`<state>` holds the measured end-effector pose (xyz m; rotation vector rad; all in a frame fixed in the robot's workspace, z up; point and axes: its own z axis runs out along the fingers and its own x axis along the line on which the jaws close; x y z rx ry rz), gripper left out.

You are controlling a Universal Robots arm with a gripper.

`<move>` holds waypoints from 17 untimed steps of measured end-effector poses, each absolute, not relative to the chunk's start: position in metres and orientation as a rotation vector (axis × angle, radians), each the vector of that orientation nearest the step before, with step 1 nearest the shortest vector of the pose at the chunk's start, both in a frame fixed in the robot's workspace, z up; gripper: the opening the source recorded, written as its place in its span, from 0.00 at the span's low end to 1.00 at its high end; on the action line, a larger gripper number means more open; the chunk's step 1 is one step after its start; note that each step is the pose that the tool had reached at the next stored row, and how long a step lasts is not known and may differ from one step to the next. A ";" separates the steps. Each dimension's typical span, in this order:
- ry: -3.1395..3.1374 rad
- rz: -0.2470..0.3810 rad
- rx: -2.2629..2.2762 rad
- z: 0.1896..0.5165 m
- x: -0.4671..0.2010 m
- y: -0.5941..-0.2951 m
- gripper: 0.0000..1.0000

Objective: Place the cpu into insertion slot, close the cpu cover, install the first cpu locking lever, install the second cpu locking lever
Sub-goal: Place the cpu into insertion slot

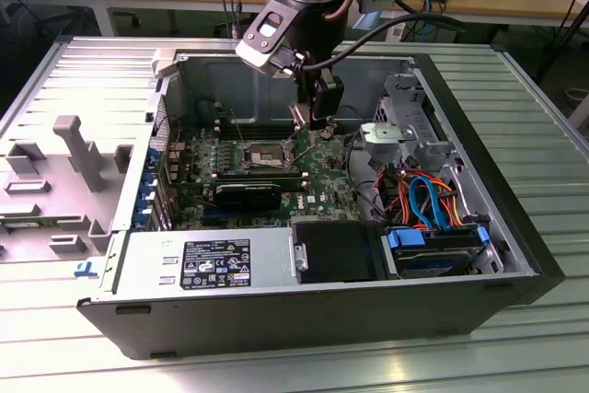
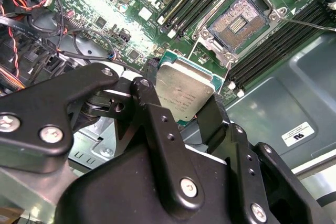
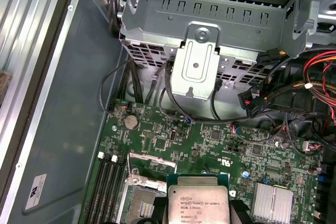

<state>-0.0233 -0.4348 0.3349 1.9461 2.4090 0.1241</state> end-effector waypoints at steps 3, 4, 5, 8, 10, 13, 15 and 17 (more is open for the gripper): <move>2.408 0.124 1.948 0.335 -0.023 -0.435 0.55; 2.407 0.124 1.948 0.335 -0.023 -0.435 0.55; 2.407 0.124 1.948 0.335 -0.023 -0.435 0.55; 2.406 0.124 1.949 0.335 -0.023 -0.435 0.55; 2.404 0.124 1.952 0.335 -0.023 -0.435 0.55; 2.404 0.124 1.952 0.335 -0.023 -0.435 0.55; 2.402 0.124 1.954 0.335 -0.023 -0.435 0.55; 2.401 0.124 1.956 0.335 -0.023 -0.435 0.55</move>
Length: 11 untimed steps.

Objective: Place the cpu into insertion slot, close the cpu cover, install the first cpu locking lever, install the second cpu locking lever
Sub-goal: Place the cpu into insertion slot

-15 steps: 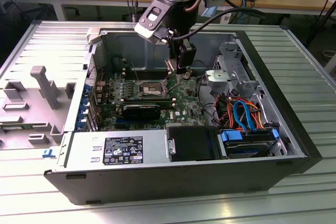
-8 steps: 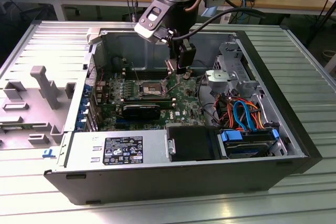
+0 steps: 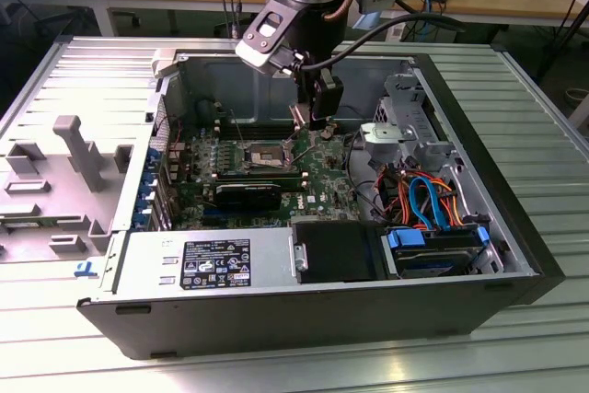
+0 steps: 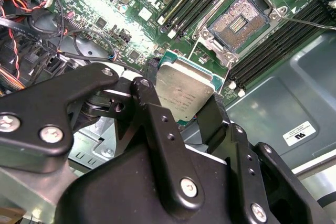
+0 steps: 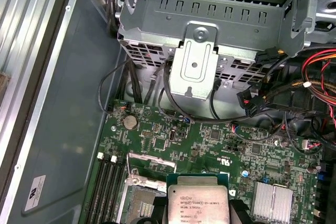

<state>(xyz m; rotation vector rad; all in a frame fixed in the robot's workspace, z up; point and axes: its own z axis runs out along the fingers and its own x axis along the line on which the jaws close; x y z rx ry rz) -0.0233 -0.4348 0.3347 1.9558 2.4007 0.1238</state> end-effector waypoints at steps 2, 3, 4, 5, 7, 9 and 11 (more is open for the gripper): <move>2.400 0.124 1.957 0.335 -0.023 -0.435 0.55; 2.399 0.124 1.957 0.335 -0.023 -0.435 0.55; 2.399 0.124 1.958 0.335 -0.023 -0.435 0.55; 2.398 0.124 1.959 0.335 -0.023 -0.435 0.55; 2.397 0.124 1.960 0.335 -0.023 -0.435 0.55; 2.396 0.124 1.962 0.335 -0.023 -0.435 0.55; 2.394 0.124 1.963 0.335 -0.023 -0.435 0.55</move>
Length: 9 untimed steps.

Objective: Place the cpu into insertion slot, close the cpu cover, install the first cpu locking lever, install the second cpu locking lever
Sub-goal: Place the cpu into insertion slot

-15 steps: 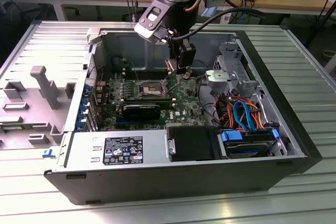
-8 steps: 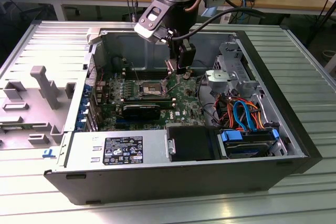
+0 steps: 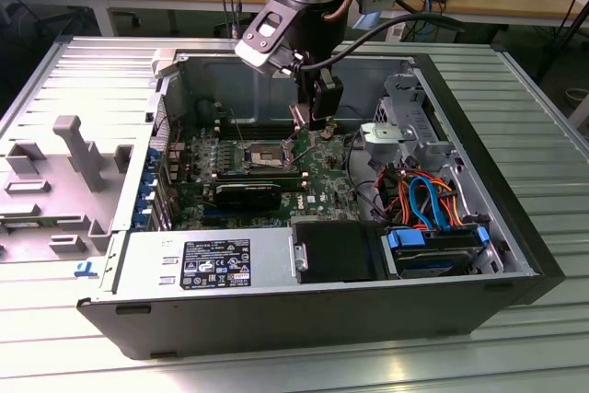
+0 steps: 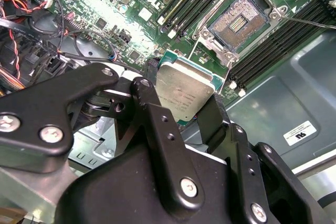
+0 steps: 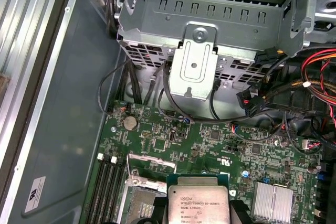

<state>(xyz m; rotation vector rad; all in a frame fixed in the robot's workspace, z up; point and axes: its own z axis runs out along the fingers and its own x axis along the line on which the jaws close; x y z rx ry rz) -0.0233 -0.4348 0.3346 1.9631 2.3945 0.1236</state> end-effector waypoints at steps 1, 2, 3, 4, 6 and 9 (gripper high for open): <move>2.393 0.124 1.965 0.335 -0.023 -0.435 0.55; 2.392 0.124 1.966 0.335 -0.023 -0.435 0.55; 2.391 0.123 1.967 0.335 -0.023 -0.435 0.55; 2.390 0.123 1.968 0.335 -0.023 -0.435 0.55; 2.388 0.123 1.970 0.335 -0.023 -0.435 0.55; 2.385 0.123 1.974 0.335 -0.023 -0.435 0.55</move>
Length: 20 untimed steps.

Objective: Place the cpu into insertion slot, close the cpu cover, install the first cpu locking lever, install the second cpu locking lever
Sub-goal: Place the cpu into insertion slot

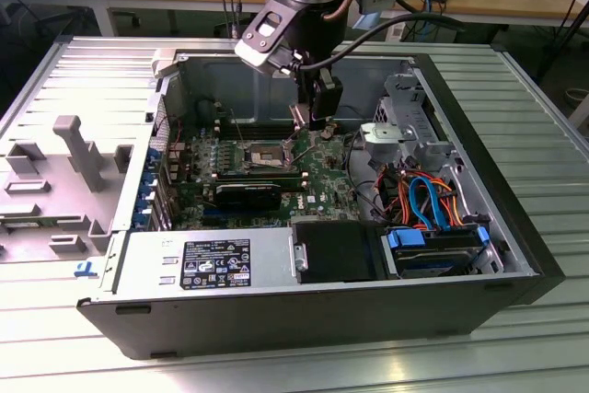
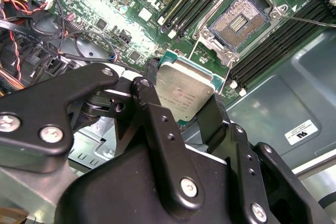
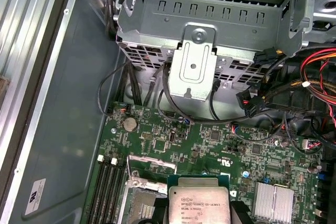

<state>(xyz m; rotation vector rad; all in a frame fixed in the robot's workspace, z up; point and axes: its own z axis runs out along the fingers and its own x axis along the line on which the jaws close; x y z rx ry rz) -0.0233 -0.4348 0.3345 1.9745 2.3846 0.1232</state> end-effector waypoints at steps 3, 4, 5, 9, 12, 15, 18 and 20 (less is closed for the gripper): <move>2.379 0.123 1.981 0.335 -0.023 -0.435 0.55; 2.377 0.123 1.983 0.335 -0.023 -0.435 0.55; 2.376 0.123 1.984 0.335 -0.023 -0.435 0.55; 2.370 0.123 1.991 0.334 -0.023 -0.435 0.55; 2.358 0.122 2.004 0.334 -0.023 -0.435 0.55; 2.348 0.122 2.016 0.334 -0.023 -0.435 0.55; 2.337 0.122 2.028 0.334 -0.023 -0.435 0.55; 2.330 0.121 2.035 0.334 -0.023 -0.435 0.55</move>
